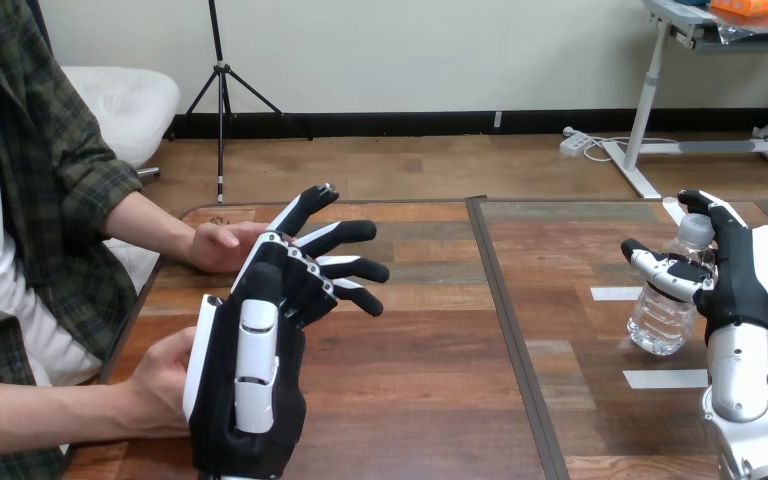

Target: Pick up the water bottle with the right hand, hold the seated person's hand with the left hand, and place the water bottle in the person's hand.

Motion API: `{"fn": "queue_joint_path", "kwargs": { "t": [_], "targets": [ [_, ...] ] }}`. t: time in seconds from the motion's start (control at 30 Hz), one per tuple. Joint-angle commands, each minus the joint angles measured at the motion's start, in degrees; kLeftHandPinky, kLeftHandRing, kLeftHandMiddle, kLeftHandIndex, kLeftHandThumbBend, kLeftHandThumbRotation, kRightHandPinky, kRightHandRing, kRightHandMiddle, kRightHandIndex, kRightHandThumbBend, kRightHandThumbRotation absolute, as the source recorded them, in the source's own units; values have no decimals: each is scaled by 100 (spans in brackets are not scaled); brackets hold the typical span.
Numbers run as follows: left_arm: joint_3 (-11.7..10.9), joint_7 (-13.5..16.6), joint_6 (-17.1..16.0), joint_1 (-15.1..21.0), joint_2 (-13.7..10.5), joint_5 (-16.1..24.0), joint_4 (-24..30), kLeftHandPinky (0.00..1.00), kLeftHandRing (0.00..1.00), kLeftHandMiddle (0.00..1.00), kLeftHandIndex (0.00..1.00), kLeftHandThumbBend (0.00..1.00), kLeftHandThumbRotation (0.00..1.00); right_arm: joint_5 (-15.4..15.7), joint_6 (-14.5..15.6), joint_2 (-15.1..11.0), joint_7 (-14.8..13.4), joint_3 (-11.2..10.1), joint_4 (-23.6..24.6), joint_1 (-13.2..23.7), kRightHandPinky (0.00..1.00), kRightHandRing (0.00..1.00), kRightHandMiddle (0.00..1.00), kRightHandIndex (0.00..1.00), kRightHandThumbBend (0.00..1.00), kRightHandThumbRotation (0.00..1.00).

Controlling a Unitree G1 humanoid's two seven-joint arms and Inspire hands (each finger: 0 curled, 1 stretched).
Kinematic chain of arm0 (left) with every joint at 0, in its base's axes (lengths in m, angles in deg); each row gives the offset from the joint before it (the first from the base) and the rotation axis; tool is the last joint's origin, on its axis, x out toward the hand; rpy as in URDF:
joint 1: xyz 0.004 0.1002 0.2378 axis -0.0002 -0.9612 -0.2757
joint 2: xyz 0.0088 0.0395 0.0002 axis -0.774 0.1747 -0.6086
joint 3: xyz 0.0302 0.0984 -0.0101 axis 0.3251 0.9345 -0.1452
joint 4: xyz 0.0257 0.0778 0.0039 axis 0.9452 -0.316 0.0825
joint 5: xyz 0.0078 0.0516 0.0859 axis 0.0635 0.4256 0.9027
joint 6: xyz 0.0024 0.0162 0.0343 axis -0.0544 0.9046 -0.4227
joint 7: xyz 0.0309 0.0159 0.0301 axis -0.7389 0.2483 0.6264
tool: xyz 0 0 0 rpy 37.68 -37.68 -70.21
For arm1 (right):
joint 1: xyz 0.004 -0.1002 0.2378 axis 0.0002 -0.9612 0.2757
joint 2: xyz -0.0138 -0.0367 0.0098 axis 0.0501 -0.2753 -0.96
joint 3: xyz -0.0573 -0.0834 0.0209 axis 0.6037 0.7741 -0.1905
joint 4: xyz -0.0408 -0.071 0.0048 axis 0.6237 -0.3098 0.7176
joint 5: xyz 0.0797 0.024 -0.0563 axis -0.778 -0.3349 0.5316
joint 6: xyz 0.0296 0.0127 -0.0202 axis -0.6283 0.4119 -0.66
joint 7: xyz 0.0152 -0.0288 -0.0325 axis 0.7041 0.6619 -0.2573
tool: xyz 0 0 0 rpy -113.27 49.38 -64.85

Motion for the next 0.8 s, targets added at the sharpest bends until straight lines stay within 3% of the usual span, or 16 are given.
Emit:
{"fn": "queue_joint_path", "kwargs": {
  "t": [0.0, 0.13, 0.47, 0.77],
  "targets": [
    [-111, -92, 71, 164, -10, -188, 333, 44, 59, 70, 81, 48, 98, -244, 86, 146, 222, -54, 192, 339, 84, 88, 88, 83, 54, 0],
    [-195, -167, 84, 224, -63, -246, 309, 44, 59, 70, 81, 48, 98, -428, 105, 174, 419, -93, 324, 282, 84, 88, 88, 84, 53, 0],
    [-339, -261, 172, 222, -149, -229, 347, 44, 58, 69, 81, 47, 93, -535, 98, 136, 697, -32, 672, 104, 85, 88, 87, 84, 53, 0],
    [-387, -438, 270, 132, -201, -359, 374, 45, 59, 70, 81, 46, 91, -478, 347, 139, 766, 35, 1029, -38, 85, 87, 86, 84, 54, 0]
  ]
}}
